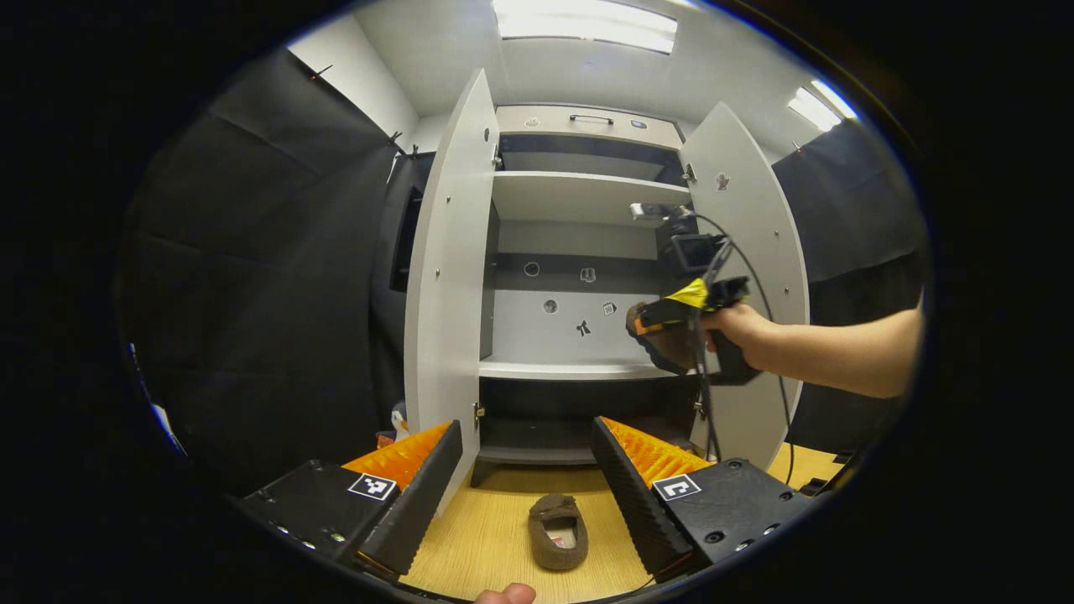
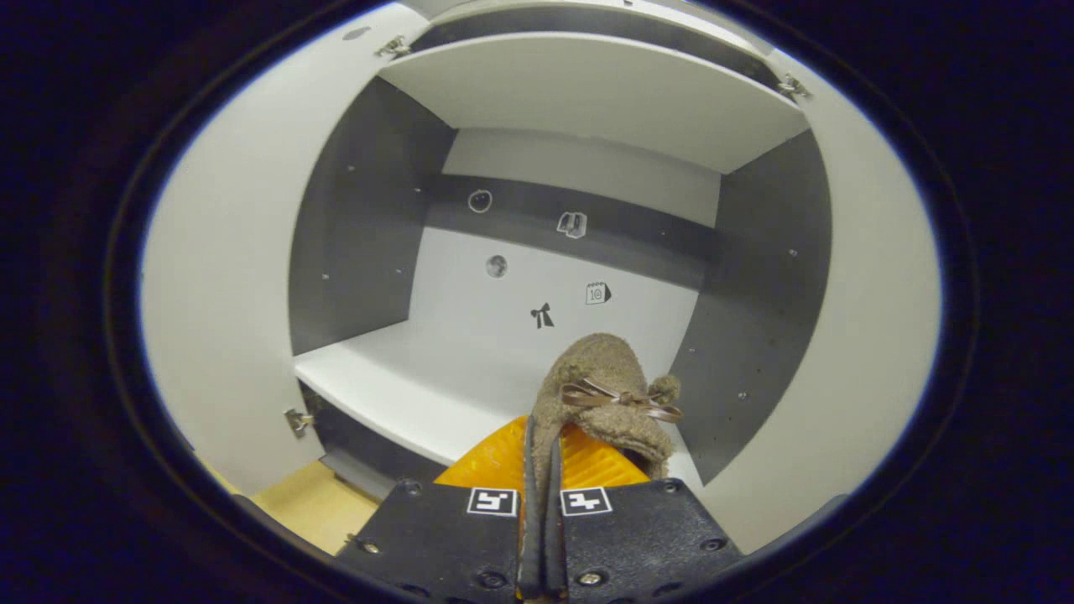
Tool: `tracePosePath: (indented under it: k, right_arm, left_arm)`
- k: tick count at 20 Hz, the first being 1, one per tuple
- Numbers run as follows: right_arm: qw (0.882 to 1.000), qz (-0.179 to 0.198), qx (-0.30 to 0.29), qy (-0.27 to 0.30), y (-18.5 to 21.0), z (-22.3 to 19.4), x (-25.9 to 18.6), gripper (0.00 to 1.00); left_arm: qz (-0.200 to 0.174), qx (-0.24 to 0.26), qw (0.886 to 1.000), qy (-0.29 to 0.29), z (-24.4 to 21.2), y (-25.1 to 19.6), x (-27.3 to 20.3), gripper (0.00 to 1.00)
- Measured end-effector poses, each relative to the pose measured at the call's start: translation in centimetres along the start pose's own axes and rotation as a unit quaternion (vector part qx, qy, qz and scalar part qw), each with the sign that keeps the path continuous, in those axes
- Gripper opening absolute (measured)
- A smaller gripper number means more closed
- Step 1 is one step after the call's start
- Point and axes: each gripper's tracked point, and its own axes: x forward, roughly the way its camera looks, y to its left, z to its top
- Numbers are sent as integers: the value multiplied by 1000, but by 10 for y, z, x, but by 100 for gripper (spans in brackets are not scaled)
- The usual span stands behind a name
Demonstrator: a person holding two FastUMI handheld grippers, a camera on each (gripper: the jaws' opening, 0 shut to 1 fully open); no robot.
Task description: Grab one shoe with the right hand and put it into the shoe cabinet, grab the other shoe with the left hand and put it into the shoe cabinet; then close the right door with the right hand and the left door with the left hand.
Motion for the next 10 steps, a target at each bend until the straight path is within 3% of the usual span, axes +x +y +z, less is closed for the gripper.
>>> tracePosePath:
  k: [4, 10]
  right_arm:
    - [997, -18, -36, 59, -4, -5, 55, 5]
    - [994, -29, -2, 105, -1, -20, 81, 9]
  left_arm:
    - [6, 7, 1000, -1, 0, 4, 0, 95]
    - [19, 16, 1000, 6, -5, 15, -3, 95]
